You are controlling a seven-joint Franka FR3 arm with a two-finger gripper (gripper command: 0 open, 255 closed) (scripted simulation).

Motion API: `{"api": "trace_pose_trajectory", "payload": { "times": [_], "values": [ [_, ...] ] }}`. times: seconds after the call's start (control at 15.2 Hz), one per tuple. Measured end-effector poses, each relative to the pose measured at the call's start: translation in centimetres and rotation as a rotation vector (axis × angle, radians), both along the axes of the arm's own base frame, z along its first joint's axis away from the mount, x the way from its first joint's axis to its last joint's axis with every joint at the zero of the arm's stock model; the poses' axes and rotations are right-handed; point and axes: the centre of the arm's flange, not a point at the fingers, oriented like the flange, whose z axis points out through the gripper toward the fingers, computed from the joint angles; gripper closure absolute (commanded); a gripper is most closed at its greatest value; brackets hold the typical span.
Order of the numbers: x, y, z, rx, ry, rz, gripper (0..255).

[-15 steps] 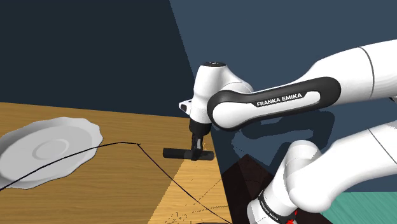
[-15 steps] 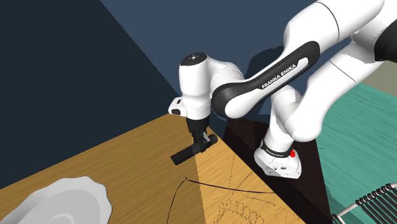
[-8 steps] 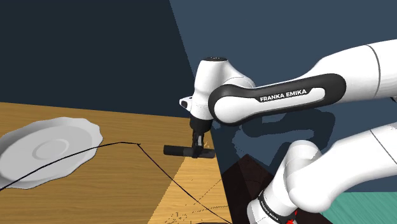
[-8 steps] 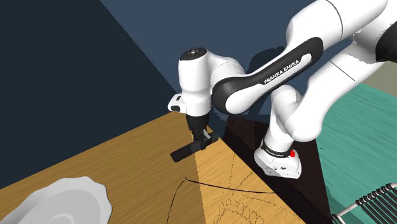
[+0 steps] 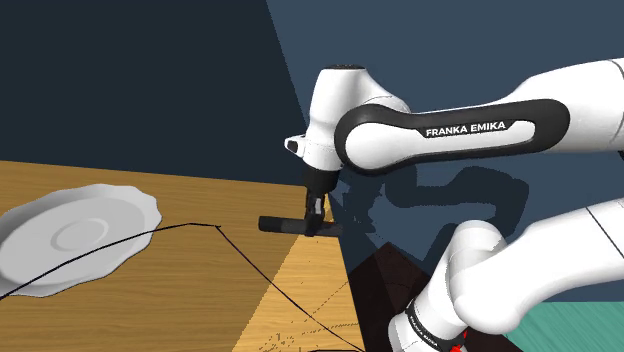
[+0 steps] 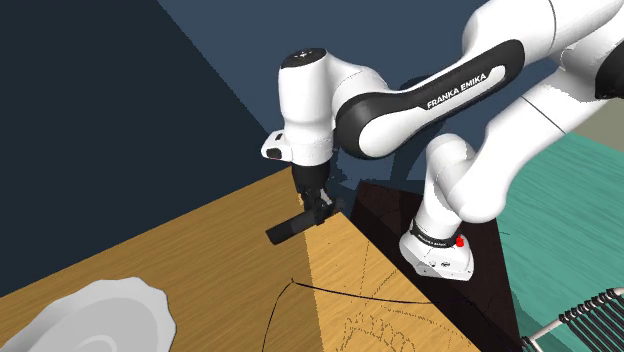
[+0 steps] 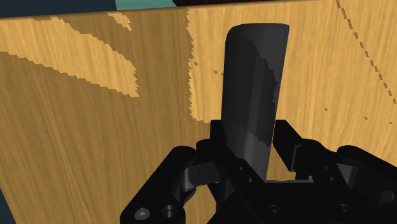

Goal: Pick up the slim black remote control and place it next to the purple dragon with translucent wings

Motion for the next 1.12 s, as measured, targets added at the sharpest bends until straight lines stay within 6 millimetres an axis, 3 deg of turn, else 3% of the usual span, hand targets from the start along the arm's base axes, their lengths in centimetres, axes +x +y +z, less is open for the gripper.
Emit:
{"api": "trace_pose_trajectory", "payload": {
  "times": [1.12],
  "values": [
    [0.0, 0.1, 9.1, 0.000, 0.000, 0.000, 255]
  ]
}}
